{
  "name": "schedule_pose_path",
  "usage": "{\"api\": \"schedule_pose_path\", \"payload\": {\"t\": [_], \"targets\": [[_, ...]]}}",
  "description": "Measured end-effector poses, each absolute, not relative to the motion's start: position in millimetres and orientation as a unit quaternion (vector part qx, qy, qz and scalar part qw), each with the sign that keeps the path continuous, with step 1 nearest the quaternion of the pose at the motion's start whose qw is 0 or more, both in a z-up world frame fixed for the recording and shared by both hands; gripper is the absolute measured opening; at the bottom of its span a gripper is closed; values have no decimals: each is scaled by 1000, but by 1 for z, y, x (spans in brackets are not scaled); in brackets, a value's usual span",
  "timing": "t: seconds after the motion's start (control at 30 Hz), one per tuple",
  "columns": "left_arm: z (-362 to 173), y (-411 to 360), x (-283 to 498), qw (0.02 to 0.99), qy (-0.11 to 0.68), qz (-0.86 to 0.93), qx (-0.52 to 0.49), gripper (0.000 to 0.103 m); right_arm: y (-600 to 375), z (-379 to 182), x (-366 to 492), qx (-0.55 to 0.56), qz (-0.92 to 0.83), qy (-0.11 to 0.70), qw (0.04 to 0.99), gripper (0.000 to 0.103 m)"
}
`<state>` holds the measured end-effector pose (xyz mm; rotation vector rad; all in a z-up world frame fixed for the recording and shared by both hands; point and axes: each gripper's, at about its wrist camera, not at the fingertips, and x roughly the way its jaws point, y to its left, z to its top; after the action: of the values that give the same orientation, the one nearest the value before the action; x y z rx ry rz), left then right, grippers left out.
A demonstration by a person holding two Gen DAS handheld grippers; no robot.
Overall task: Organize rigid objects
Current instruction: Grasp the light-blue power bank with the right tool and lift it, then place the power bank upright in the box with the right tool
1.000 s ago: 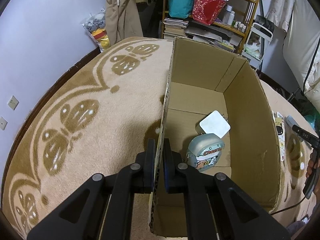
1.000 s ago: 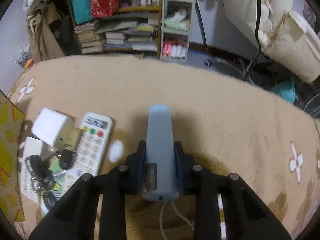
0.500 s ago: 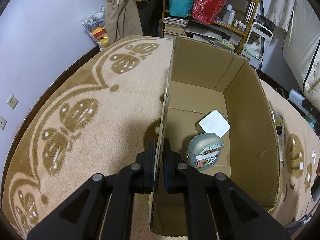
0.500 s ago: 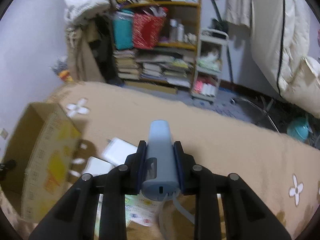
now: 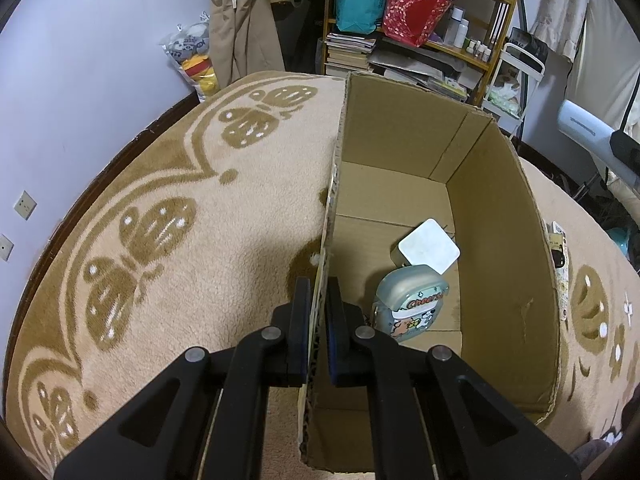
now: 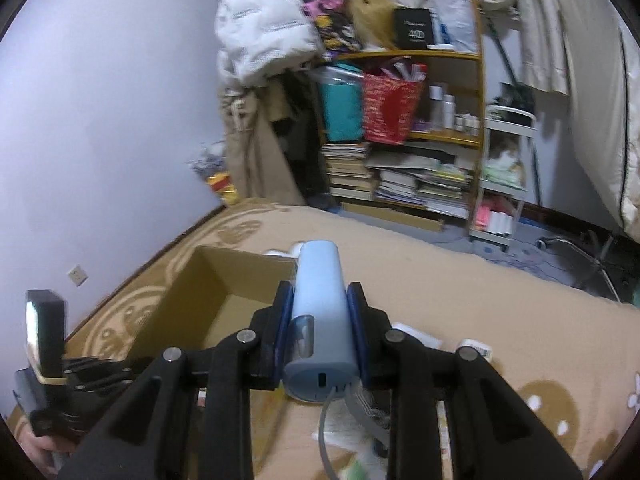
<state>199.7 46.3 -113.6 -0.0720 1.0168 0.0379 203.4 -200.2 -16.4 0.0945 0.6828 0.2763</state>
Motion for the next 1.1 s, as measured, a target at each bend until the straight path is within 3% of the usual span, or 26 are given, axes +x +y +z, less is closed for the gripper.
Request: {"api": "schedule_pose_path", "payload": {"t": [0.47, 0.77, 0.9, 1.1], "targets": [[-113, 48, 198, 873, 487, 13, -41, 6, -131, -64, 187, -21, 209, 379, 901, 29], [-113, 51, 198, 871, 489, 5, -50, 6, -129, -61, 189, -36, 208, 374, 903, 32], [-115, 53, 199, 868, 493, 4, -56, 6, -141, -50, 187, -39, 173, 359, 916, 68], [-115, 50, 198, 869, 493, 5, -46, 6, -175, -40, 192, -8, 140, 348, 927, 89]]}}
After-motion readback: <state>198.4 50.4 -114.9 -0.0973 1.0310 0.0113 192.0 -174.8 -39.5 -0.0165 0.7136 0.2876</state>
